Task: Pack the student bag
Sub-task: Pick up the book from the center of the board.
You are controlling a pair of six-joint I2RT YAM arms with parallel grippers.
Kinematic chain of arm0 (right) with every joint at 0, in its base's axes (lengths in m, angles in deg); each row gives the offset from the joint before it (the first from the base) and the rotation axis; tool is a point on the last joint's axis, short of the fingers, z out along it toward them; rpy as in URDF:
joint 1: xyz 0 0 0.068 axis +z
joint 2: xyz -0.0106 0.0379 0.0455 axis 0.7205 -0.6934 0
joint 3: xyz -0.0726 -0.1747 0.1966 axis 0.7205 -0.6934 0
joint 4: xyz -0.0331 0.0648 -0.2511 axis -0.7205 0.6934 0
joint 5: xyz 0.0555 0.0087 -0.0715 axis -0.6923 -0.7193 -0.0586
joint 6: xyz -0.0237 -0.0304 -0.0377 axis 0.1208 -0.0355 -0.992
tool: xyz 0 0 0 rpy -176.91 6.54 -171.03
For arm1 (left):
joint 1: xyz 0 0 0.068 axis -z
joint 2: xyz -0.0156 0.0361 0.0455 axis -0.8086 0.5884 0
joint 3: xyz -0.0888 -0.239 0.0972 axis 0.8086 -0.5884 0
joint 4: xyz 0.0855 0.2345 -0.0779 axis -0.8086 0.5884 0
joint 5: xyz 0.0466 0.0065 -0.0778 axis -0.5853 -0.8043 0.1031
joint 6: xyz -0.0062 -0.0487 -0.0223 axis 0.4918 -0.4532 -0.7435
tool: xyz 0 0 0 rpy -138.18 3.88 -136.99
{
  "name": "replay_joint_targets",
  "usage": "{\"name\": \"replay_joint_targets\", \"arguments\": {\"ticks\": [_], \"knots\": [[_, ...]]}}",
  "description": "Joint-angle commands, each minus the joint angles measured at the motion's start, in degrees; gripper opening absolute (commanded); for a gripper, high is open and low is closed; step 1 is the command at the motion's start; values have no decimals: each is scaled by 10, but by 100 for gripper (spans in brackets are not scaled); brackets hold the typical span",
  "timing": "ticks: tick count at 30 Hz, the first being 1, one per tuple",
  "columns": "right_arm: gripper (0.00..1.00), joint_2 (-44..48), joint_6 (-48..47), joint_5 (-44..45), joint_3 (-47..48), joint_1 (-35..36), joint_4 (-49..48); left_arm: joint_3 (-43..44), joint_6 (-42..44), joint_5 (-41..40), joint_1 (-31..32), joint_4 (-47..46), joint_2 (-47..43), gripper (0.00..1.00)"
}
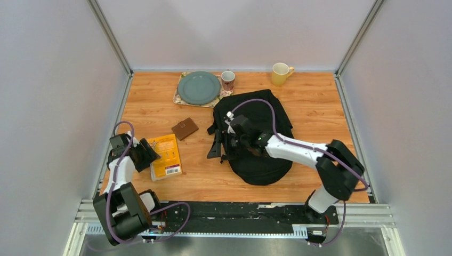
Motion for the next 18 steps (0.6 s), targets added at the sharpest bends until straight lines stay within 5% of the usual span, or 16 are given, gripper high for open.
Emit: {"name": "replay_joint_targets", "arguments": {"ticks": [1,11,18], "knots": [[76,-106,14,-11,87,5,-43,-43,-30,110,-4,24,-37,66],[76,-281,-16,-8,280,43,9,-54,-51,154,-3,44,-94,61],[75,-344,-38,3,325,48,58,-55,-50,168,-2,45,-89,56]]}}
